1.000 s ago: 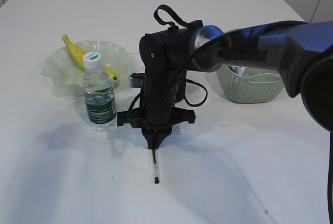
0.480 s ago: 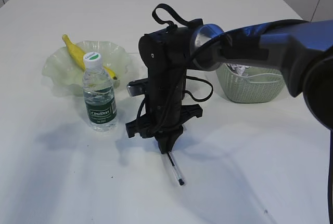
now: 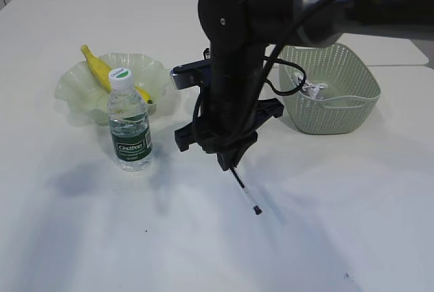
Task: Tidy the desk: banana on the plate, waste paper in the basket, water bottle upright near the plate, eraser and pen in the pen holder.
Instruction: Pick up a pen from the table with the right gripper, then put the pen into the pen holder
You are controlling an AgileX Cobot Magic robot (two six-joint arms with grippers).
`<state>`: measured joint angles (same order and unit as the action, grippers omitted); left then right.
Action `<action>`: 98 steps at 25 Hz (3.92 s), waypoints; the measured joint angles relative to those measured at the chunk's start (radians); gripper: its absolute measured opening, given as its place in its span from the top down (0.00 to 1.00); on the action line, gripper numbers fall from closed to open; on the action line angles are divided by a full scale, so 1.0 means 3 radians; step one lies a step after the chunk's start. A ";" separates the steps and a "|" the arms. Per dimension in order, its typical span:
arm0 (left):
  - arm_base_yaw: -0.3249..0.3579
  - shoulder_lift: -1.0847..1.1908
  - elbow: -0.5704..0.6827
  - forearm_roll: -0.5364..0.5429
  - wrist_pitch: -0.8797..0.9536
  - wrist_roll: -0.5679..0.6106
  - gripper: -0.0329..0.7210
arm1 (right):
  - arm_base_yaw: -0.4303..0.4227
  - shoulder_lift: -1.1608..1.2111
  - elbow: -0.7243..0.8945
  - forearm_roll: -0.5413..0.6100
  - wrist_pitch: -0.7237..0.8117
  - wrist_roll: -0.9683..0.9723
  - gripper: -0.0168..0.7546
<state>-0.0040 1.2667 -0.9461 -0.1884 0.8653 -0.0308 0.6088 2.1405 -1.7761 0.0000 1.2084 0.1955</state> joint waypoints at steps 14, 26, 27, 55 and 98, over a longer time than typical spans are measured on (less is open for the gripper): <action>0.0000 0.0000 0.0000 0.0000 0.0062 0.0000 0.49 | -0.0067 -0.1768 0.2318 0.0059 -0.1283 -0.0181 0.92; 0.0000 0.0000 0.0000 0.0000 0.0074 0.0000 0.49 | -0.0300 -0.1836 0.2433 -0.0022 -0.2937 -0.0303 0.92; 0.0000 0.0000 0.0000 0.0000 0.0074 0.0000 0.49 | -0.0331 -0.1817 0.2433 -0.0042 -0.3086 -0.0303 0.92; 0.0000 0.0000 0.0000 0.0019 0.0100 0.0000 0.52 | -0.0683 -0.0625 0.1777 -0.0099 -0.5561 -0.0772 0.92; 0.0000 0.0000 0.0000 -0.0100 -0.0092 0.0000 0.52 | -0.0821 -0.0047 0.1409 -0.0544 -0.5253 -0.0477 0.88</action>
<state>-0.0040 1.2667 -0.9461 -0.2186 0.8378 -0.0308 0.3625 2.1262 -1.3535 -0.1633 -0.3676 0.0525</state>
